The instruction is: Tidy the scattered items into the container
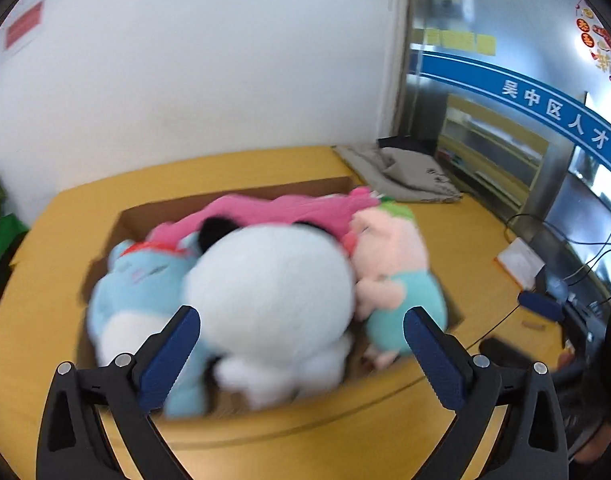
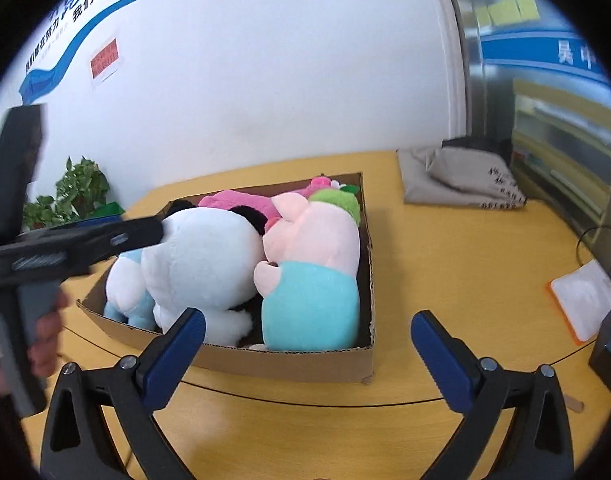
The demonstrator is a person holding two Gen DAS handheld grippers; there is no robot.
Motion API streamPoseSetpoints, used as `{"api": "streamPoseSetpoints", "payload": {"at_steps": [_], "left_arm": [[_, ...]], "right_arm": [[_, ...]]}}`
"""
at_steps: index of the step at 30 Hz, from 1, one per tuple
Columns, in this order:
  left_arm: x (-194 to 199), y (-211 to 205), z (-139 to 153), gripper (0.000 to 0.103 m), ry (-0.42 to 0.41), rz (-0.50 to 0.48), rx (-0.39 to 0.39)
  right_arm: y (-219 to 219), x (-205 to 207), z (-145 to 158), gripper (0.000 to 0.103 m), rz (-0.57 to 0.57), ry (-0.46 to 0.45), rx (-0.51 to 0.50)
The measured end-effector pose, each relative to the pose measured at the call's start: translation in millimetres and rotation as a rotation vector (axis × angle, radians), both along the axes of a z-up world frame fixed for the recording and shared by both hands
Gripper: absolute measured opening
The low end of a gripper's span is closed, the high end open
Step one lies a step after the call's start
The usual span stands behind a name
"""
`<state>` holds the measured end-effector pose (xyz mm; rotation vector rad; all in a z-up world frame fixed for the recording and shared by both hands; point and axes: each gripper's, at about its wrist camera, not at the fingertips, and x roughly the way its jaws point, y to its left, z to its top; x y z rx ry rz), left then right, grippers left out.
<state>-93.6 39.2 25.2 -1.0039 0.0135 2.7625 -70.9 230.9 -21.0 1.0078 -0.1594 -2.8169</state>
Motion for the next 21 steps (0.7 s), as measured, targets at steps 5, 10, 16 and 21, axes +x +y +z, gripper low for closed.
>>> {"api": "streamPoseSetpoints", "payload": {"at_steps": [5,10,16,21], "left_arm": [[59.7,-48.3,-21.1,0.103,-0.024,0.143,-0.022],[101.9,-79.1,-31.0,0.103,-0.03,0.218,0.004],[129.9,-84.4,-20.6,0.103,0.011,0.216,0.043],[136.0,-78.9,-19.3,0.103,0.02,0.204,0.034]], "right_arm": [[-31.5,18.6,9.9,0.103,-0.013,0.031,0.039],[-60.2,38.7,19.7,0.103,-0.027,0.064,0.089],[-76.6,60.3,22.7,0.103,-0.057,0.062,0.137],[-82.0,73.3,26.3,0.103,-0.064,0.074,0.159]]}}
